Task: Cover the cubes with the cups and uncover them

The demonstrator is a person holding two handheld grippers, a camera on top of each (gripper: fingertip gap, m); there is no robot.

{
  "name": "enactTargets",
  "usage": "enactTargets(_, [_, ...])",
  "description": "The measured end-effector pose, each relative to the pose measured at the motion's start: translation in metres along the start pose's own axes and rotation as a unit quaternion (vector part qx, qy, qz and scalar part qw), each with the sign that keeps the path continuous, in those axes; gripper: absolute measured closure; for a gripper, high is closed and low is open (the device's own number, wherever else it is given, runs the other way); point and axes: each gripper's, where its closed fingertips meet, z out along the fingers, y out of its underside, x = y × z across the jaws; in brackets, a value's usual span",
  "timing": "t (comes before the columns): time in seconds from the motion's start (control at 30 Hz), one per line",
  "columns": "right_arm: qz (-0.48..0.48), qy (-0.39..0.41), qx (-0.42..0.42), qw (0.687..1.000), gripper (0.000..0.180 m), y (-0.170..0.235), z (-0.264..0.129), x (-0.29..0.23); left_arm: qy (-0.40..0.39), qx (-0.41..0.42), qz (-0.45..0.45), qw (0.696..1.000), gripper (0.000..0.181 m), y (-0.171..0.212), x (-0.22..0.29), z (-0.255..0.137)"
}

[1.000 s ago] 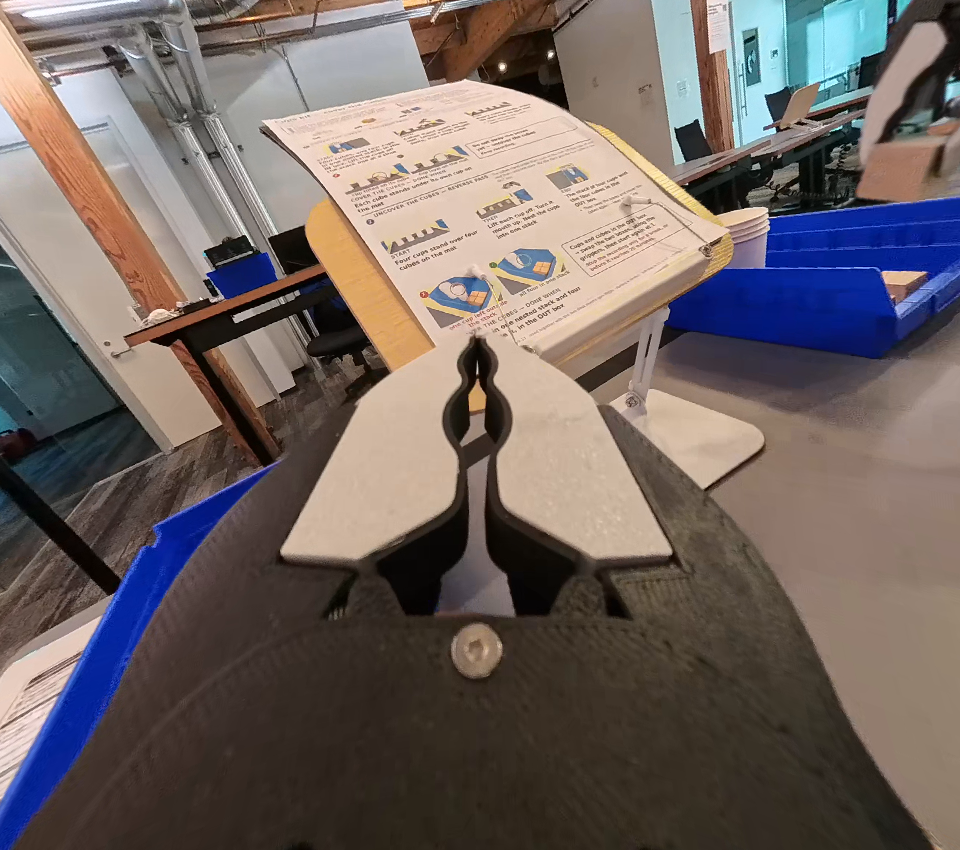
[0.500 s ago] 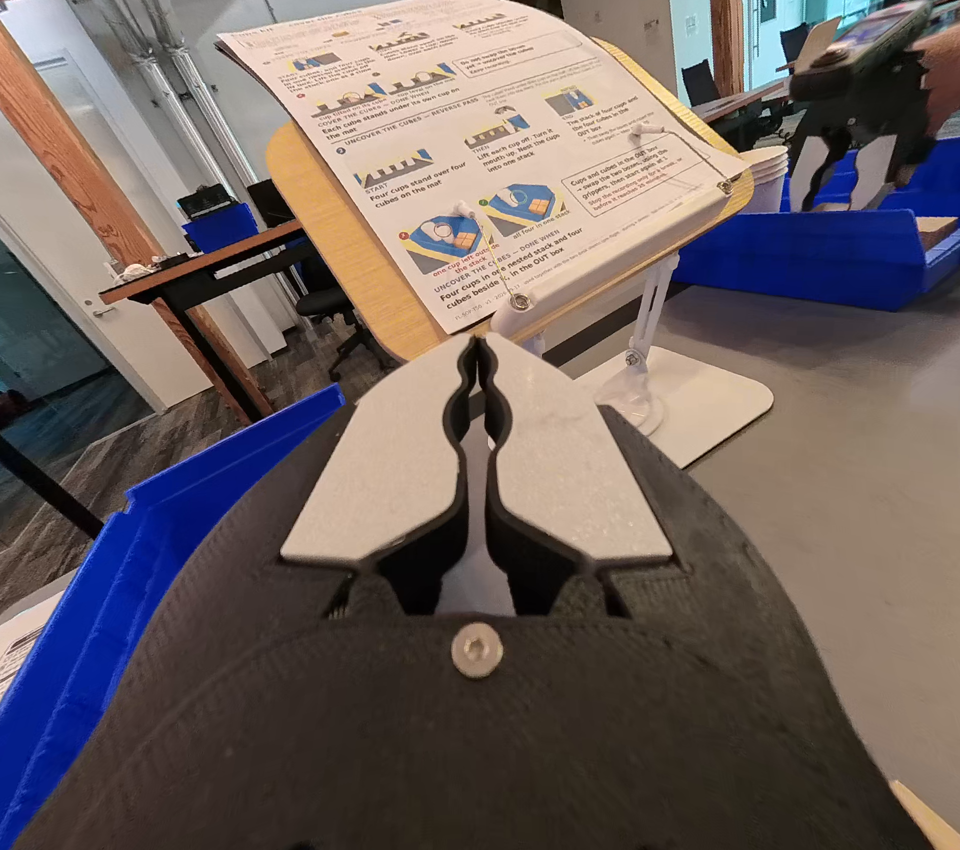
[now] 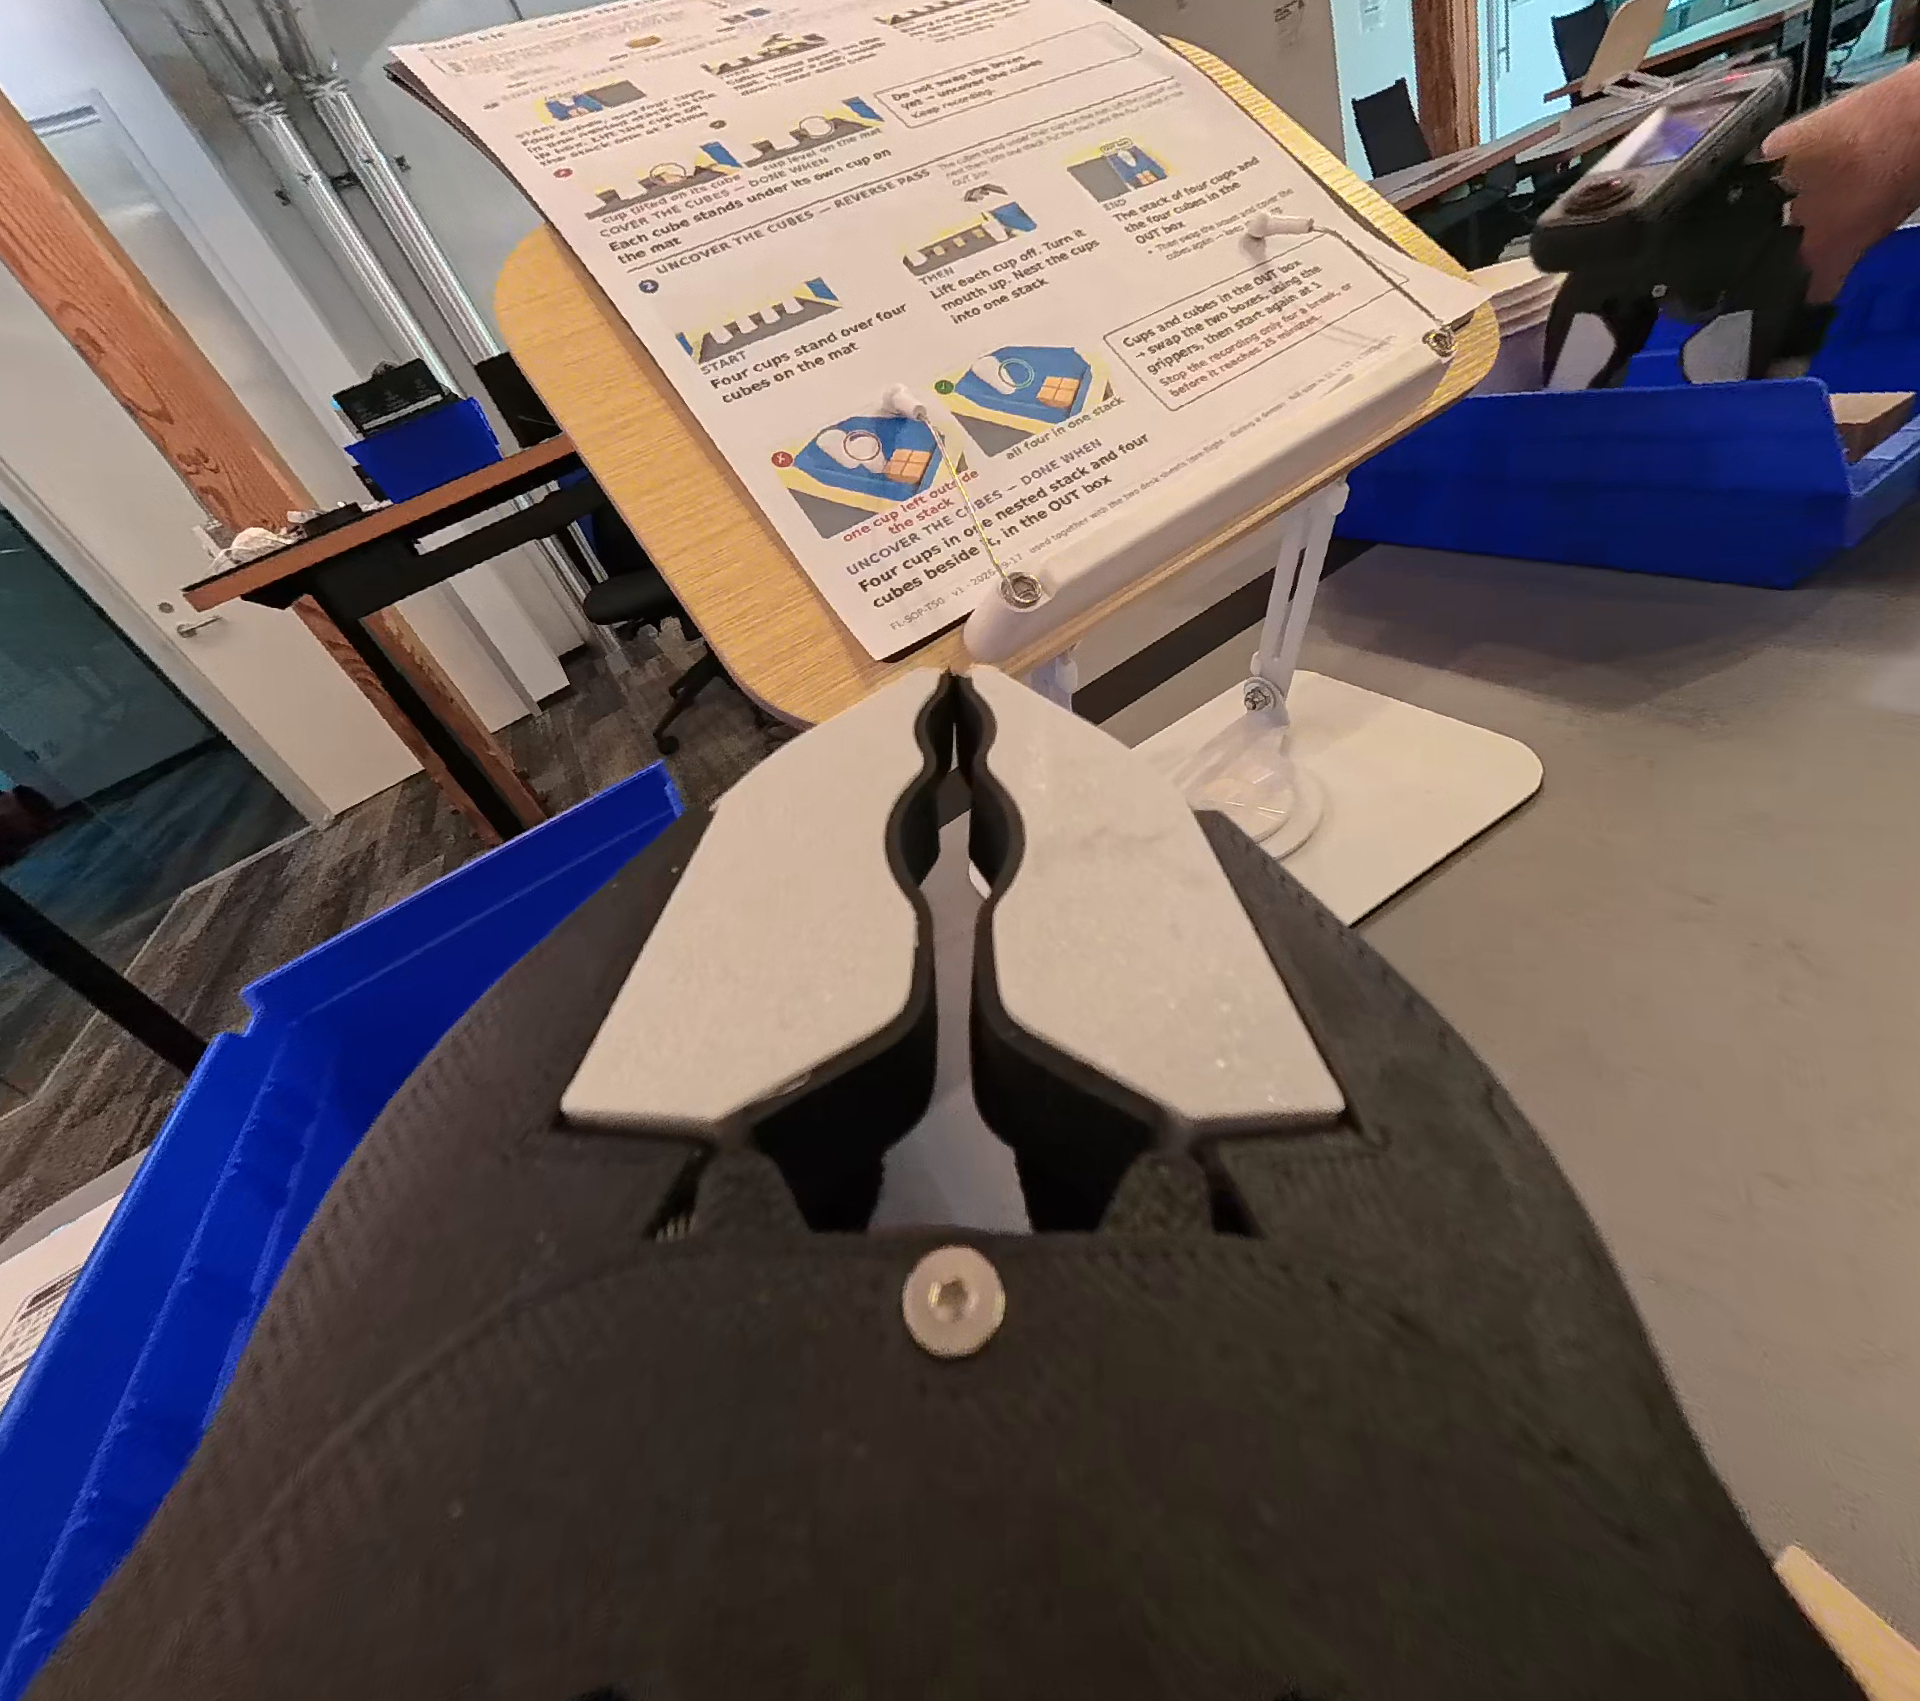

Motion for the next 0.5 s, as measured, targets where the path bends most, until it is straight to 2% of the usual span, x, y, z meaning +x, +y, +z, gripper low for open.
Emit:
enactTargets(0.07, [-0.001,0.026,0.011,1.0,0.118,-0.002,-0.018,0.003,0.002,0.001,-0.002,1.0,0.181,0.0,0.0,0.0])
enactTargets(0.17, [-0.012,0.09,0.052,0.994,0.126,-0.024,-0.073,0.0,0.0,0.003,-0.004,1.0,0.181,-0.001,-0.001,-0.001])
enactTargets(0.3, [-0.048,0.135,0.122,0.982,0.123,-0.089,-0.141,-0.049,-0.001,0.007,-0.009,1.0,0.181,-0.002,-0.001,-0.001])
enactTargets(0.37, [-0.055,0.142,0.158,0.976,0.122,-0.13,-0.151,-0.08,-0.001,0.007,-0.008,1.0,0.181,-0.002,-0.001,-0.001])
enactTargets(0.47, [-0.046,0.106,0.237,0.965,0.125,-0.198,-0.142,-0.135,-0.004,0.016,-0.007,1.0,0.181,-0.008,-0.002,-0.004])
enactTargets(0.5, [-0.043,0.081,0.26,0.961,0.121,-0.221,-0.133,-0.154,-0.005,0.019,-0.006,1.0,0.181,-0.009,-0.002,-0.005])
